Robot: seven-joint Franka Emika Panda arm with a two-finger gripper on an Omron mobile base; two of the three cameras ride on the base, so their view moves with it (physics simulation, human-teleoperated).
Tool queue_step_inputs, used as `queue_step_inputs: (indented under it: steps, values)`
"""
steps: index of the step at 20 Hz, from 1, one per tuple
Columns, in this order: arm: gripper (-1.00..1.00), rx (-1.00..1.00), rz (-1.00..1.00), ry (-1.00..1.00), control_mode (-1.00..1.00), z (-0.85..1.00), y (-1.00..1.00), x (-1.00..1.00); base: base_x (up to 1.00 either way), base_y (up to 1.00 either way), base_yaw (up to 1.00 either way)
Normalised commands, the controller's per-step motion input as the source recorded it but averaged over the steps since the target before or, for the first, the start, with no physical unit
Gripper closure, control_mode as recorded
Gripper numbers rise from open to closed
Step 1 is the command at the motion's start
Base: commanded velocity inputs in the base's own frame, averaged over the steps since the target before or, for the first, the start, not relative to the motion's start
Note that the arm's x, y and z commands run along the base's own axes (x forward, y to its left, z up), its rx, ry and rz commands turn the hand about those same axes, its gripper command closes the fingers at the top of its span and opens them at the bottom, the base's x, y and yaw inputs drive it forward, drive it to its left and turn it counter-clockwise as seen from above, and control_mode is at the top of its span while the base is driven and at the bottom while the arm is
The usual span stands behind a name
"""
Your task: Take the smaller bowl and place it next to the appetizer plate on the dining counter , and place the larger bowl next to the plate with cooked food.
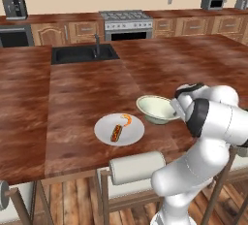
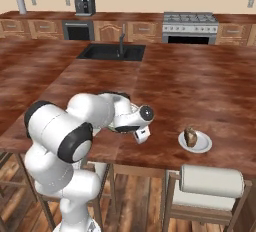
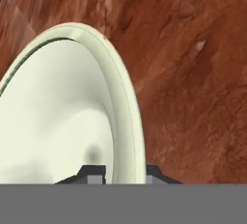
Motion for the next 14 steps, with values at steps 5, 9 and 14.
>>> queue_step_inputs:
  steps: [5, 9, 14]
  values:
    - [-1.0, -0.01, 0.0, -0.05, -1.0, 0.34, 0.05, -0.11, 0.0, 0.0, 0.0]
    - [-1.0, -0.05, 0.02, -0.09, -1.0, 0.91, 0.01, -0.28, 0.0, 0.0, 0.0]
    - [-1.0, -0.04, 0.05, 0.03, -1.0, 1.0, 0.0, -0.25, 0.0, 0.0, 0.0]
